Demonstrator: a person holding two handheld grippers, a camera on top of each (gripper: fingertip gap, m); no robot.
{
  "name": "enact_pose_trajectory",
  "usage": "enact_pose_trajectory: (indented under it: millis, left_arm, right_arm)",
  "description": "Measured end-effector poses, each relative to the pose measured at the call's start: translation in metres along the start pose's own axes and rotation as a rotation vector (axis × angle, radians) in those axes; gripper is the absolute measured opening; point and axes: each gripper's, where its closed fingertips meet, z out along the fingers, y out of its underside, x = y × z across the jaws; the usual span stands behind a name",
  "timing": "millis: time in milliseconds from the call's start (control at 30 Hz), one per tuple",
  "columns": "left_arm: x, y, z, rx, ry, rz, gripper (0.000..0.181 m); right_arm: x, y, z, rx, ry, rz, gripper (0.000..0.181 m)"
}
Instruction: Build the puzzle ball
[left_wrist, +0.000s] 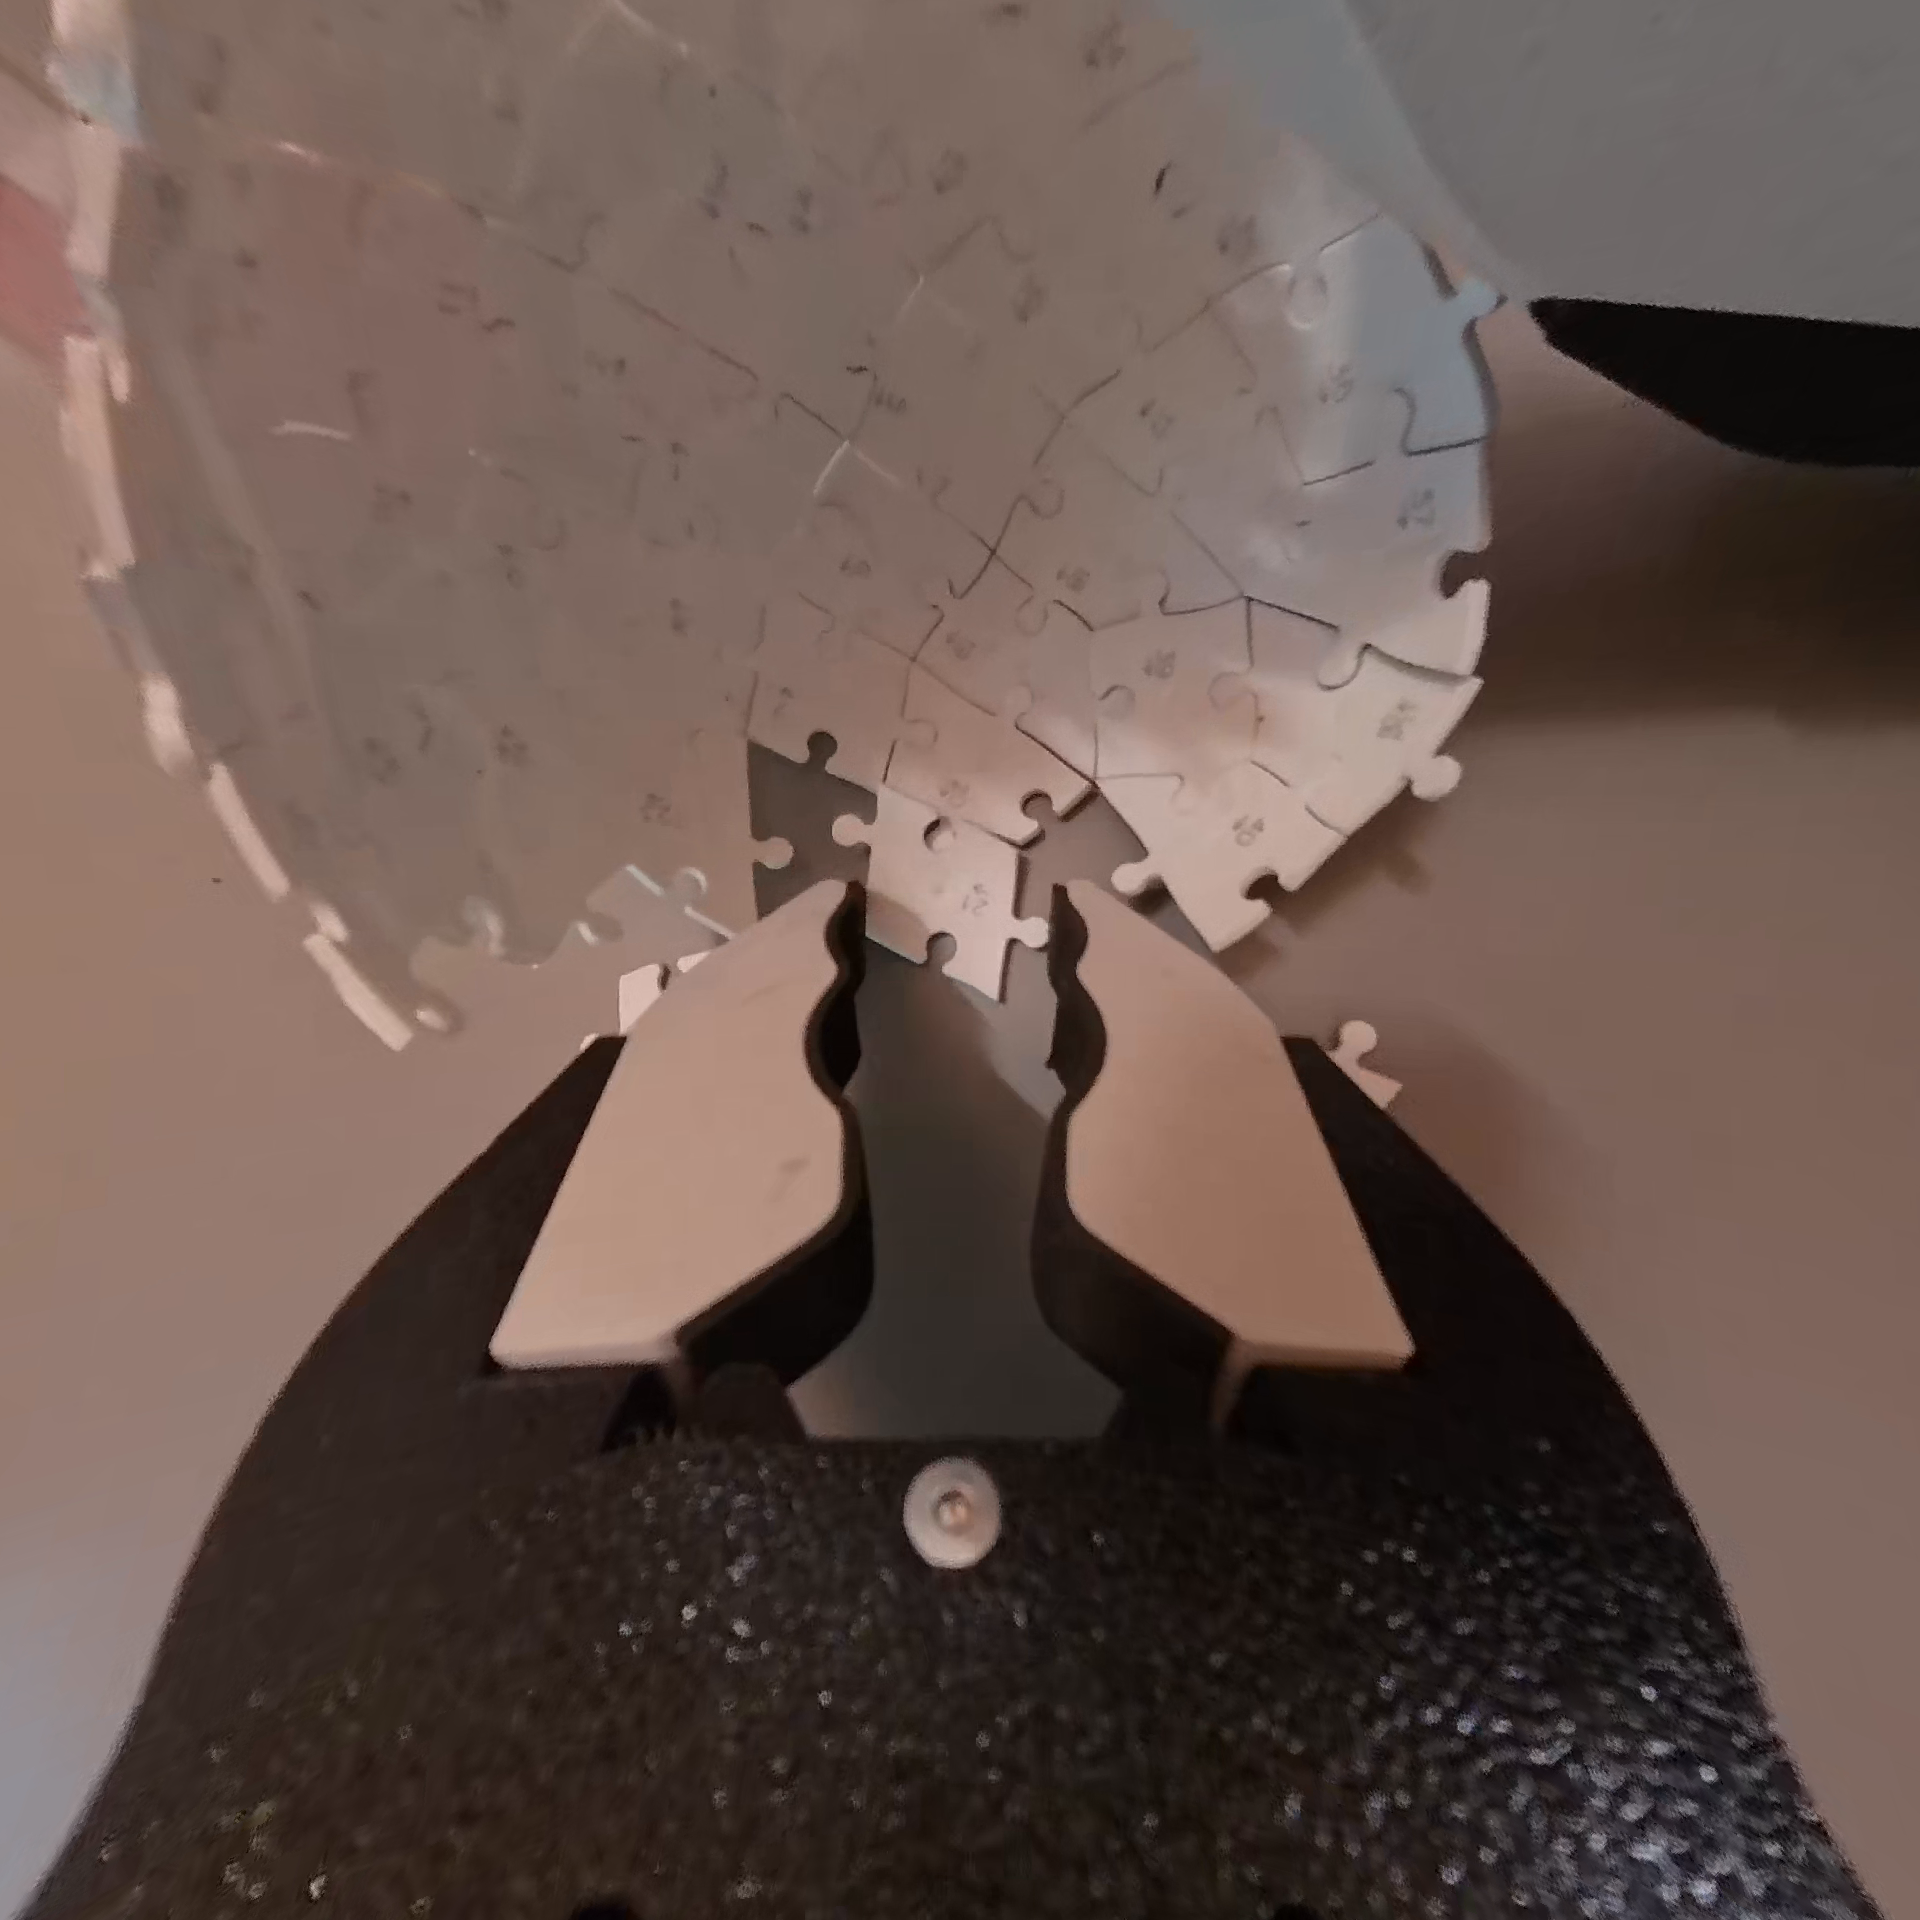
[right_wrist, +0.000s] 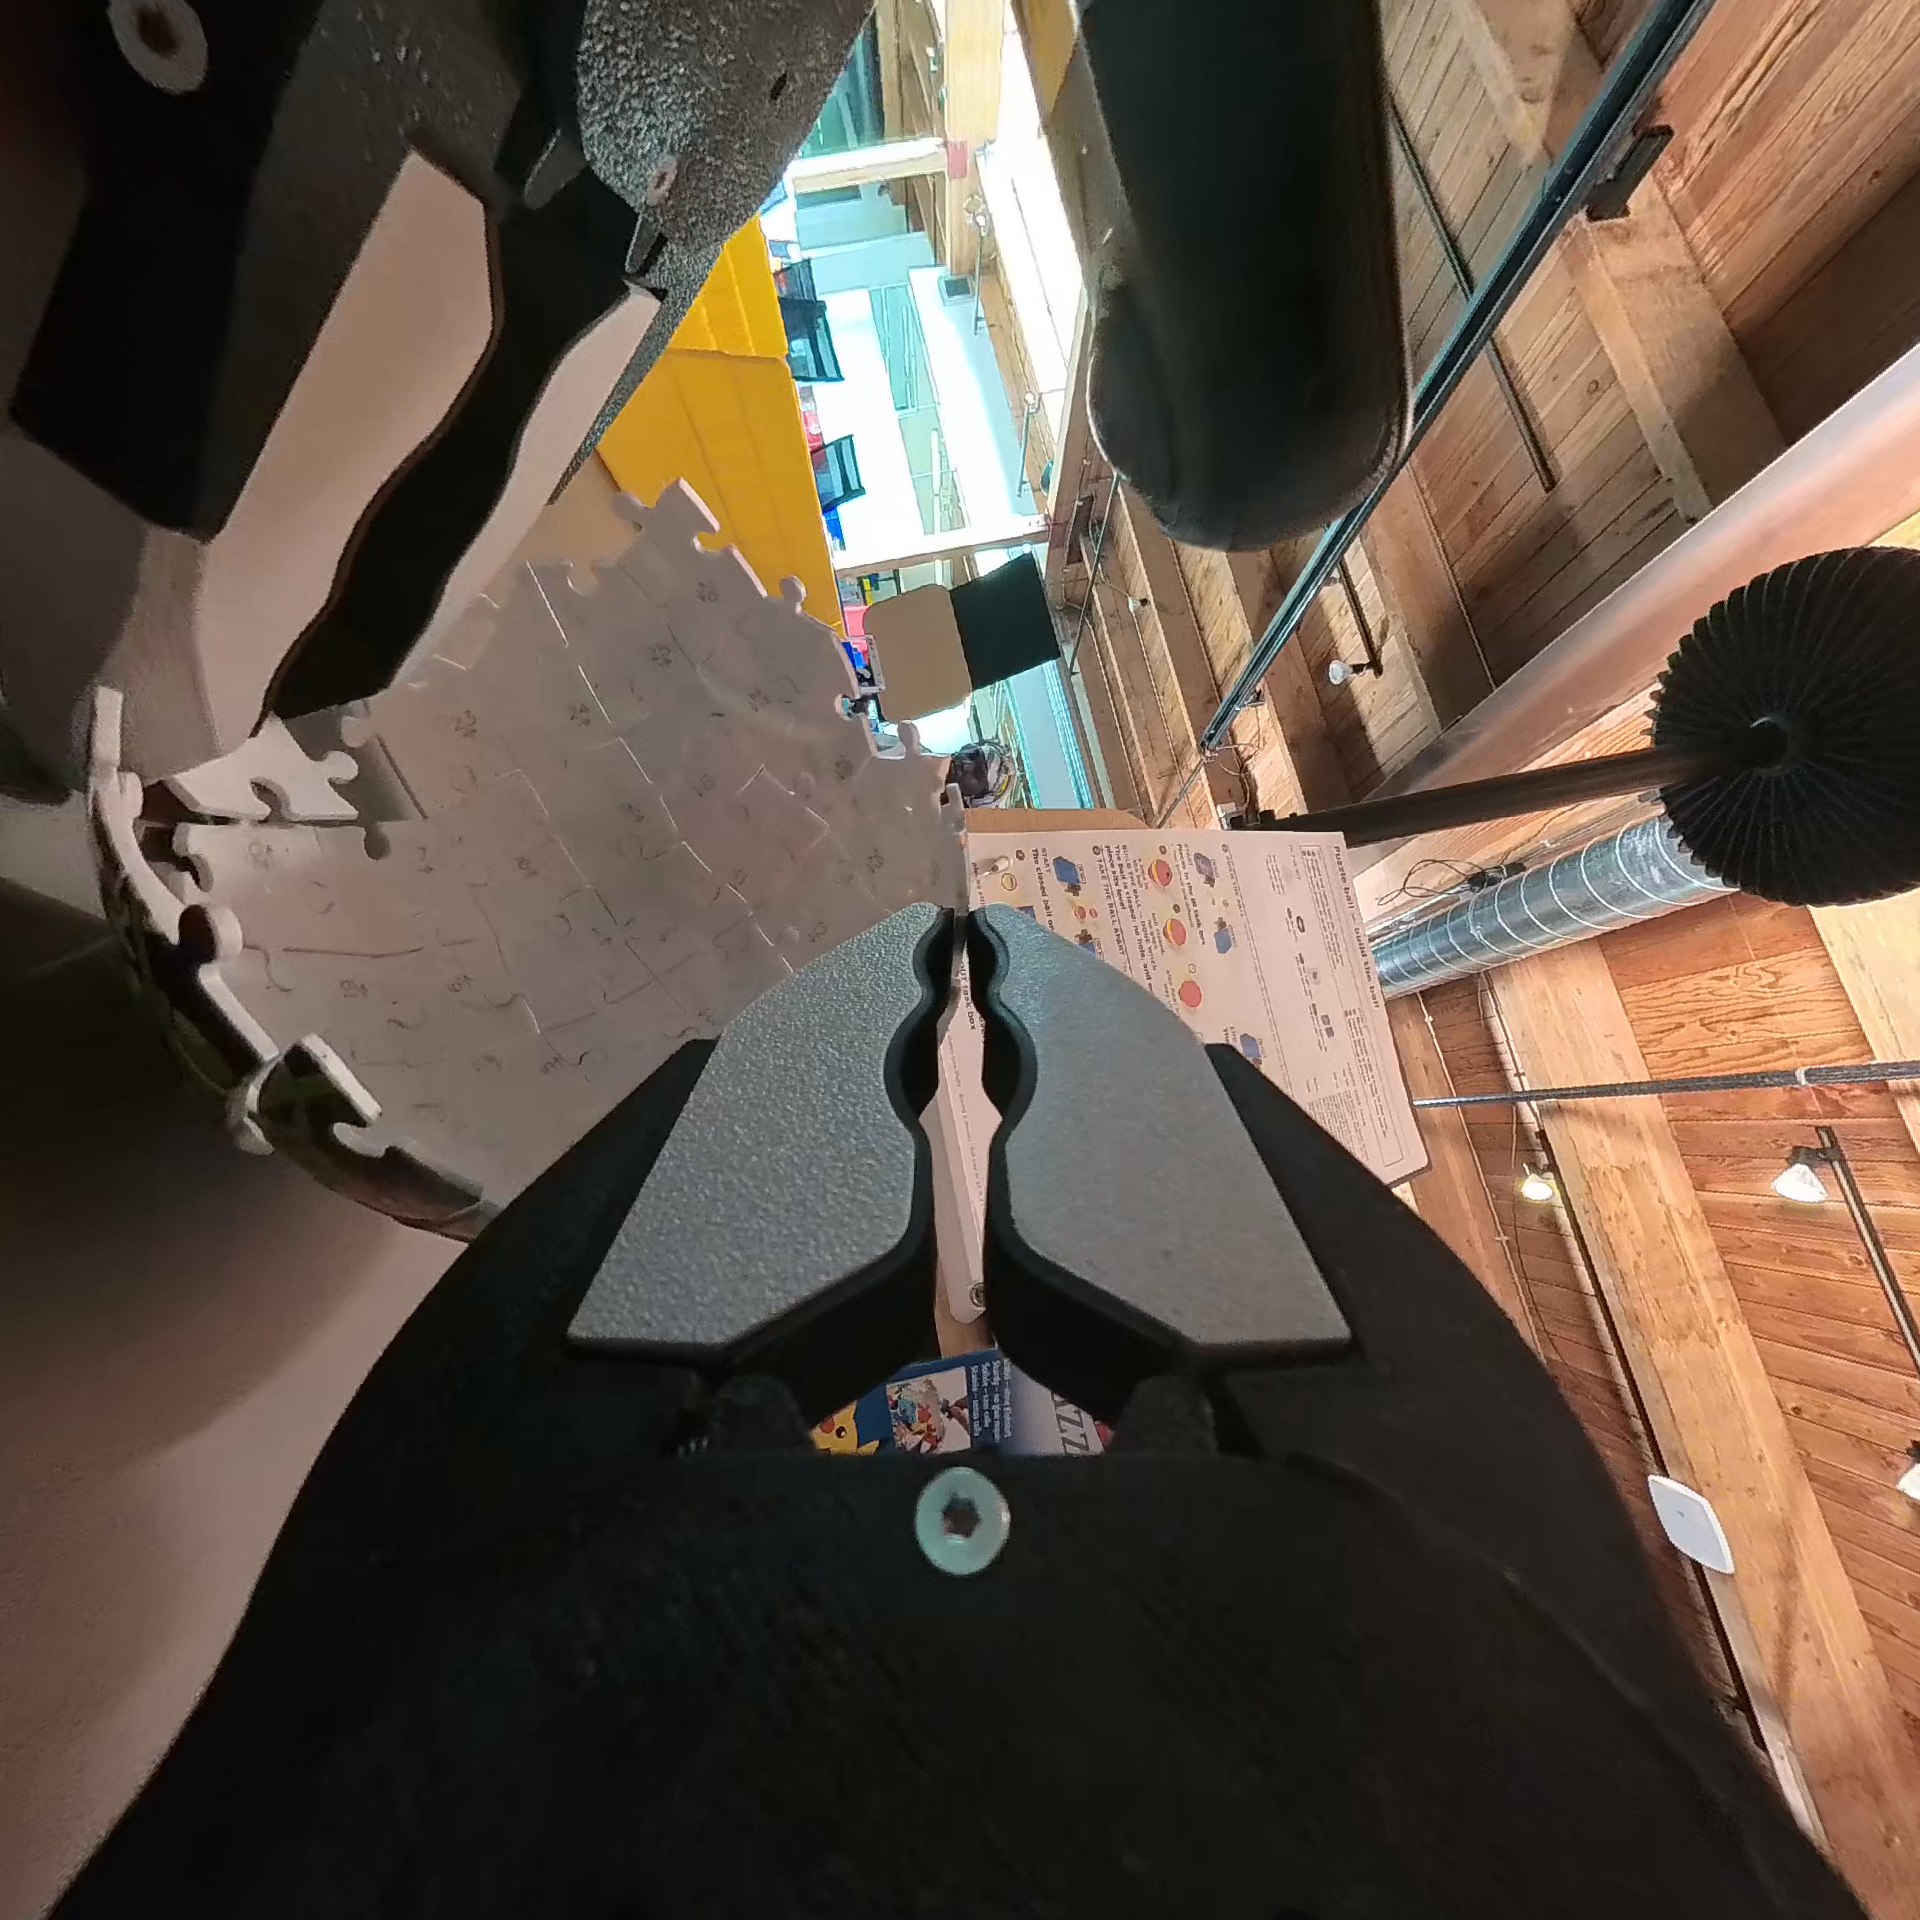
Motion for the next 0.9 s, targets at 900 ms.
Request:
enact_pose_trajectory:
  millis: [900]
  left_arm:
    - [-0.005, -0.004, -0.001, 0.093, -0.046, 0.083, 0.016]
  right_arm:
    - [-0.002, -0.013, 0.009, 0.097, -0.023, -0.294, 0.003]
